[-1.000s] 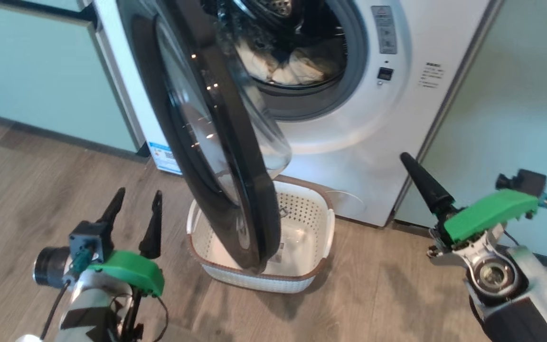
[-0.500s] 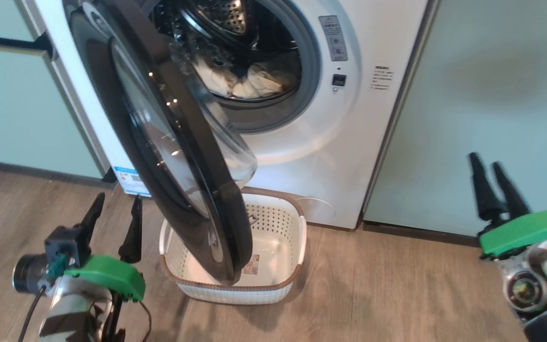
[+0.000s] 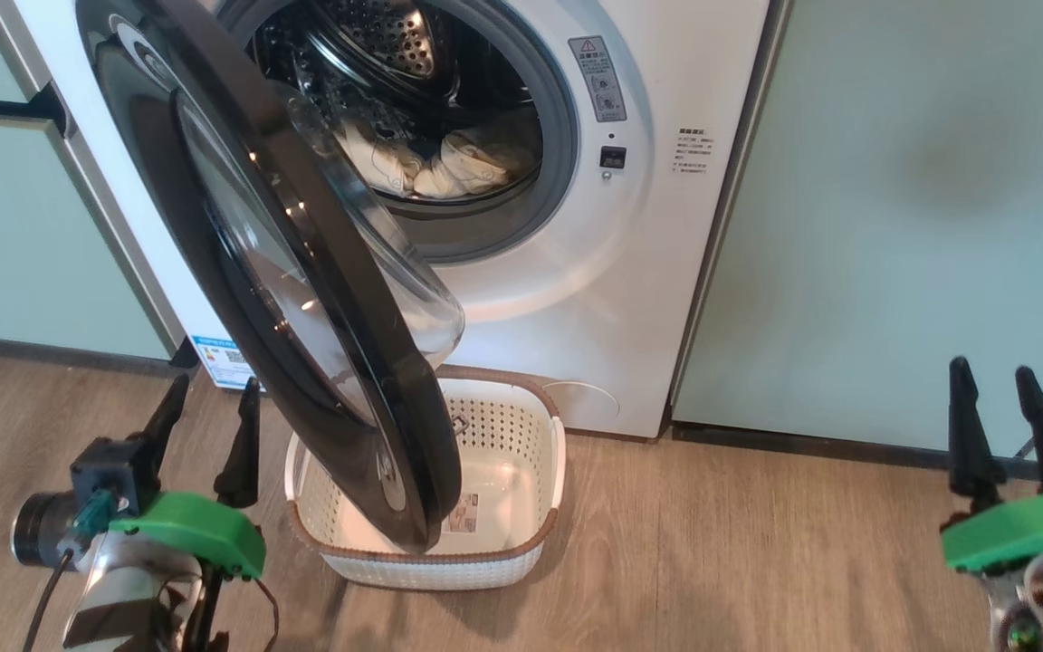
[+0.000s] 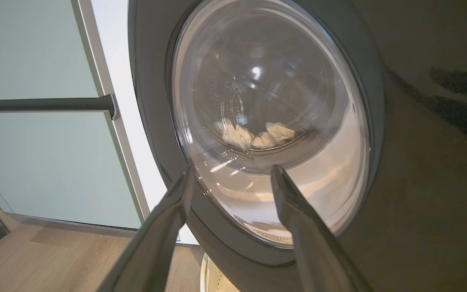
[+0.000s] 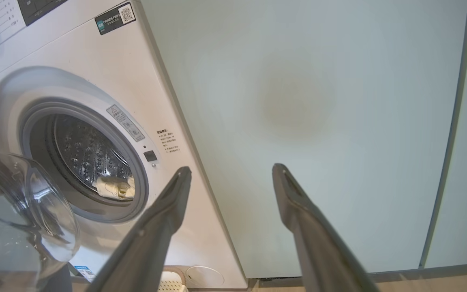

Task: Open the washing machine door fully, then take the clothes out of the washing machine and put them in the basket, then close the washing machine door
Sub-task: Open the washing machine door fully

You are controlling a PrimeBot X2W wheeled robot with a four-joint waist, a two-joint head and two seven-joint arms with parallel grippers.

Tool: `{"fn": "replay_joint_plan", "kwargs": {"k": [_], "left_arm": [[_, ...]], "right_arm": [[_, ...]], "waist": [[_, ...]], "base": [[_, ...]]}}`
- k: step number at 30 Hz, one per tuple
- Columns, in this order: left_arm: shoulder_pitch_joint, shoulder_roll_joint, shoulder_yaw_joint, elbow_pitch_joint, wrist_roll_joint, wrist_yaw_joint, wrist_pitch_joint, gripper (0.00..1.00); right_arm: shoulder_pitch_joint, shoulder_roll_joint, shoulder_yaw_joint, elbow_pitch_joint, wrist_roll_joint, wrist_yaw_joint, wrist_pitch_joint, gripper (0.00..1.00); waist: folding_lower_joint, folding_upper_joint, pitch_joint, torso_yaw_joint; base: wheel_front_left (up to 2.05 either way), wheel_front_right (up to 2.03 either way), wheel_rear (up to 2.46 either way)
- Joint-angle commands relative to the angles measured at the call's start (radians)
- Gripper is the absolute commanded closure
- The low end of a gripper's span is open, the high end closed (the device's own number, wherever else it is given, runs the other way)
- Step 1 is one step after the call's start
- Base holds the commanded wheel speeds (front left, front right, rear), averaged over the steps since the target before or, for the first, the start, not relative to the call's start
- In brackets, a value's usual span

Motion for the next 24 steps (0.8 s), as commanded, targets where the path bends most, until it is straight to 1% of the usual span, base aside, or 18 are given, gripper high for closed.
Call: {"fn": "replay_joint_plan", "kwargs": {"k": [1, 6, 11, 24], "left_arm": [[-0.032, 0.031, 0.034, -0.026, -0.006, -0.001, -0.006, 0.00], [-0.034, 0.033, 0.038, -0.020, -0.011, -0.001, -0.006, 0.00], [-0.033, 0.033, 0.033, -0.015, -0.018, -0.001, -0.006, 0.00], [-0.024, 0.034, 0.023, -0.005, -0.025, -0.001, -0.006, 0.00]], "right_arm": [[-0.008, -0.001, -0.001, -0.039, -0.027, 0.004, -0.009, 0.00], [0.049, 0.024, -0.046, -0.039, -0.106, 0.004, -0.009, 0.00], [0.088, 0.033, -0.057, -0.036, -0.155, 0.004, -0.009, 0.00], [0.120, 0.054, -0.076, -0.050, -0.221, 0.004, -0.009, 0.00]], "waist": [[0.0000, -0.0001, 0.000, 0.000], [0.0000, -0.0001, -0.002, -0.002], [0.0000, -0.0001, -0.004, 0.000], [0.0000, -0.0001, -0.009, 0.001]], "base": [[0.00, 0.00, 0.00], [0.00, 0.00, 0.00], [0.00, 0.00, 0.00], [0.00, 0.00, 0.00]]}}
